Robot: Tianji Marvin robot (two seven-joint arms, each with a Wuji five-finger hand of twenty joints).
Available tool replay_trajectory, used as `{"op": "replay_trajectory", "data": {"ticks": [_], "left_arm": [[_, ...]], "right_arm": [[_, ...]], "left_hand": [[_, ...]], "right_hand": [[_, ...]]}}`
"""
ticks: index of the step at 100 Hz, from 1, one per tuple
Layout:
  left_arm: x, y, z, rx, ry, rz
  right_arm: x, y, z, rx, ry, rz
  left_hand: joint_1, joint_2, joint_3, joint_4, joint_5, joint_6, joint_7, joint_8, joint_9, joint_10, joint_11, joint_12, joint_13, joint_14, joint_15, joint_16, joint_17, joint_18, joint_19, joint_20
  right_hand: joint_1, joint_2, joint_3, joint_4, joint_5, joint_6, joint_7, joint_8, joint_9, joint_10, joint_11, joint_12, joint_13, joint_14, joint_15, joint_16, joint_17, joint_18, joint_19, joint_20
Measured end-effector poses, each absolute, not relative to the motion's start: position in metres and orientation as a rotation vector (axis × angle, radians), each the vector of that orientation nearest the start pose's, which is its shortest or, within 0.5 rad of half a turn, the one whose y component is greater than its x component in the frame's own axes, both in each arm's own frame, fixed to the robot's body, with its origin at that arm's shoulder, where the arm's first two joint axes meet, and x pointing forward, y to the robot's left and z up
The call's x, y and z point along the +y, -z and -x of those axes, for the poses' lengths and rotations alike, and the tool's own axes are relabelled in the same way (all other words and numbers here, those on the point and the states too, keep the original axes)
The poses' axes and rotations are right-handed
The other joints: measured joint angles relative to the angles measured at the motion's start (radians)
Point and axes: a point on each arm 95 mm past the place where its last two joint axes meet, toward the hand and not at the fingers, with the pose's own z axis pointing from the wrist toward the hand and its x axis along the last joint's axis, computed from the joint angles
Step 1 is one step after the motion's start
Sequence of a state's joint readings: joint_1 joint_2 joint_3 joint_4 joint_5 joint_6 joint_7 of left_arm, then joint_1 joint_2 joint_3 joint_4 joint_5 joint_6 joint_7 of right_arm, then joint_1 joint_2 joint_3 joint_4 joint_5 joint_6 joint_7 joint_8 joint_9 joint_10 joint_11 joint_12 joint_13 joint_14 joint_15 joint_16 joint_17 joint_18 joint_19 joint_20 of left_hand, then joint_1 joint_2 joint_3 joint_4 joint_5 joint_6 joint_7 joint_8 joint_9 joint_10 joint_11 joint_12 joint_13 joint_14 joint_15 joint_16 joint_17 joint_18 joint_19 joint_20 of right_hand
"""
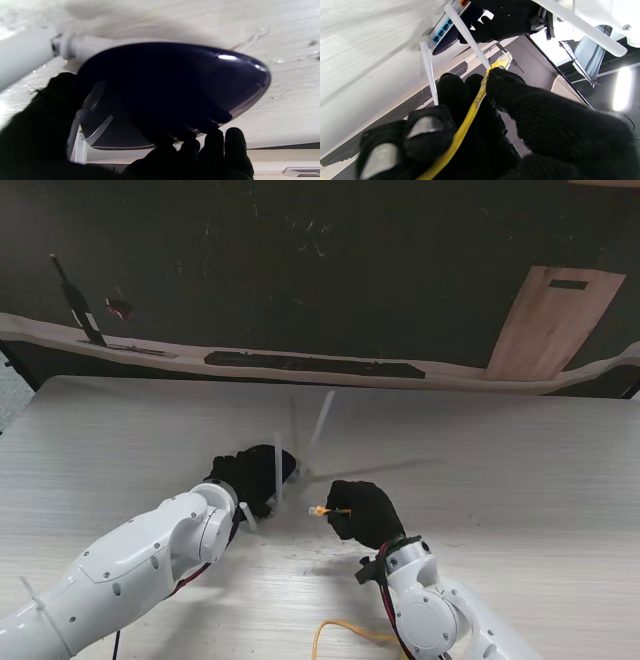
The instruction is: Untangle the Ethernet cable and plug it into the router
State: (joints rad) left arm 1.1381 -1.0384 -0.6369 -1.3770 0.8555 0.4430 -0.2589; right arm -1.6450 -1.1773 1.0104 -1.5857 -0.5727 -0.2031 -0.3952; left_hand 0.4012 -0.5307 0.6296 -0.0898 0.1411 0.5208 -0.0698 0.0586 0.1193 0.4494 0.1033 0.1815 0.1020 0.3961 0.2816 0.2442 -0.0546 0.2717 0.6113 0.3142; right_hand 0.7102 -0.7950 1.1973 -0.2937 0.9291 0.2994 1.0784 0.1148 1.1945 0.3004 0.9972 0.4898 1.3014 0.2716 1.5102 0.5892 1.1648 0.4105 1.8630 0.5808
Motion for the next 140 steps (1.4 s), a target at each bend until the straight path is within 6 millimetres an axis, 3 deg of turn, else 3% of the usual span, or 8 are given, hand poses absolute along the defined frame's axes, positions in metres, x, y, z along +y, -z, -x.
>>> {"op": "replay_trajectory", "data": {"ticks": [11, 25, 36, 42, 53, 72, 100, 140], "left_arm": [[-0.054, 0.370, -0.447, 1.814, 0.936, 1.350], [-0.056, 0.368, -0.454, 1.829, 0.934, 1.375], [-0.058, 0.366, -0.459, 1.841, 0.927, 1.387], [-0.059, 0.366, -0.460, 1.849, 0.923, 1.388], [-0.061, 0.365, -0.463, 1.864, 0.914, 1.377], [-0.060, 0.364, -0.467, 1.871, 0.948, 1.386], [-0.050, 0.352, -0.463, 1.971, 1.031, 1.390], [-0.051, 0.346, -0.422, 1.999, 1.097, 1.382]], "right_arm": [[0.090, 0.348, -0.341, -1.337, 2.613, 1.803], [0.090, 0.348, -0.342, -1.340, 2.615, 1.803], [0.089, 0.348, -0.342, -1.341, 2.618, 1.805], [0.088, 0.348, -0.342, -1.343, 2.620, 1.807], [0.087, 0.348, -0.342, -1.342, 2.625, 1.807], [0.084, 0.345, -0.339, -1.347, 2.638, 1.802], [0.083, 0.342, -0.335, -1.340, 2.645, 1.809], [0.097, 0.348, -0.332, -1.376, 2.580, 1.908]], "left_hand": [[0.021, -0.053, 0.064, 0.000, 0.000, 0.059, 0.009, 0.016, 0.000, 0.060, 0.024, 0.024, 0.026, 0.050, -0.004, 0.002, 0.016, 0.017, 0.095, 0.044], [0.054, -0.093, 0.107, 0.001, -0.002, 0.091, 0.015, 0.036, 0.000, 0.086, 0.035, 0.039, 0.047, 0.078, -0.015, 0.001, 0.048, 0.047, 0.105, 0.051], [0.058, -0.104, 0.113, 0.039, -0.006, 0.103, 0.026, 0.050, 0.001, 0.099, 0.039, 0.053, 0.070, 0.090, -0.022, 0.001, 0.072, 0.060, 0.105, 0.051], [0.058, -0.104, 0.132, 0.088, -0.024, 0.119, 0.049, 0.059, 0.001, 0.114, 0.039, 0.053, 0.071, 0.102, -0.023, 0.001, 0.075, 0.074, 0.105, 0.051], [0.058, -0.105, 0.150, 0.225, -0.028, 0.137, 0.063, 0.081, 0.004, 0.129, 0.040, 0.074, 0.095, 0.120, -0.040, 0.000, 0.095, 0.091, 0.101, 0.051], [0.064, -0.112, 0.151, 0.324, -0.028, 0.141, 0.098, 0.134, 0.033, 0.139, 0.040, 0.077, 0.129, 0.132, -0.057, 0.000, 0.120, 0.109, 0.096, 0.049], [0.065, -0.138, 0.149, 0.328, -0.028, 0.132, 0.209, 0.236, 0.116, 0.138, 0.040, 0.098, 0.235, 0.135, -0.124, 0.000, 0.199, 0.123, 0.087, 0.022], [0.065, -0.148, 0.143, 0.328, -0.017, 0.109, 0.362, 0.273, 0.219, 0.120, 0.040, 0.122, 0.334, 0.130, -0.127, 0.000, 0.292, 0.134, 0.087, 0.020]], "right_hand": [[0.000, 0.000, 0.000, 0.000, 0.000, 0.000, 0.000, 0.000, 0.000, 0.000, 0.000, 0.000, 0.000, 0.000, 0.000, 0.000, 0.000, 0.000, 0.000, 0.000], [0.000, 0.002, 0.000, 0.000, -0.007, 0.000, 0.002, 0.000, 0.000, 0.000, 0.000, 0.000, 0.000, 0.000, 0.000, 0.000, 0.000, 0.000, 0.000, 0.000], [0.000, 0.002, 0.000, 0.000, -0.007, 0.000, 0.002, 0.000, 0.000, 0.000, 0.000, 0.000, 0.000, 0.000, 0.000, 0.000, 0.000, 0.000, 0.000, 0.000], [0.000, 0.002, 0.000, 0.000, -0.007, 0.000, 0.002, 0.000, 0.000, 0.000, 0.000, 0.000, 0.000, 0.000, 0.000, 0.000, 0.000, 0.000, 0.000, 0.000], [0.000, 0.002, 0.000, 0.000, -0.007, 0.000, 0.002, 0.000, 0.000, 0.000, 0.000, 0.000, 0.000, 0.000, 0.000, 0.000, 0.000, 0.000, 0.000, 0.000], [0.000, 0.002, 0.000, 0.000, -0.007, 0.000, 0.002, 0.000, 0.000, 0.000, 0.000, 0.000, 0.000, 0.000, 0.000, 0.000, 0.000, 0.000, 0.000, 0.000], [0.000, 0.002, 0.000, 0.000, -0.007, 0.000, 0.002, 0.000, 0.000, 0.000, 0.000, 0.000, 0.000, 0.000, 0.000, 0.000, 0.000, 0.000, 0.000, 0.000], [0.012, 0.002, 0.000, 0.000, -0.007, 0.016, 0.002, -0.002, 0.000, 0.000, 0.000, 0.000, 0.000, 0.000, 0.000, 0.000, 0.000, 0.000, 0.000, 0.000]]}}
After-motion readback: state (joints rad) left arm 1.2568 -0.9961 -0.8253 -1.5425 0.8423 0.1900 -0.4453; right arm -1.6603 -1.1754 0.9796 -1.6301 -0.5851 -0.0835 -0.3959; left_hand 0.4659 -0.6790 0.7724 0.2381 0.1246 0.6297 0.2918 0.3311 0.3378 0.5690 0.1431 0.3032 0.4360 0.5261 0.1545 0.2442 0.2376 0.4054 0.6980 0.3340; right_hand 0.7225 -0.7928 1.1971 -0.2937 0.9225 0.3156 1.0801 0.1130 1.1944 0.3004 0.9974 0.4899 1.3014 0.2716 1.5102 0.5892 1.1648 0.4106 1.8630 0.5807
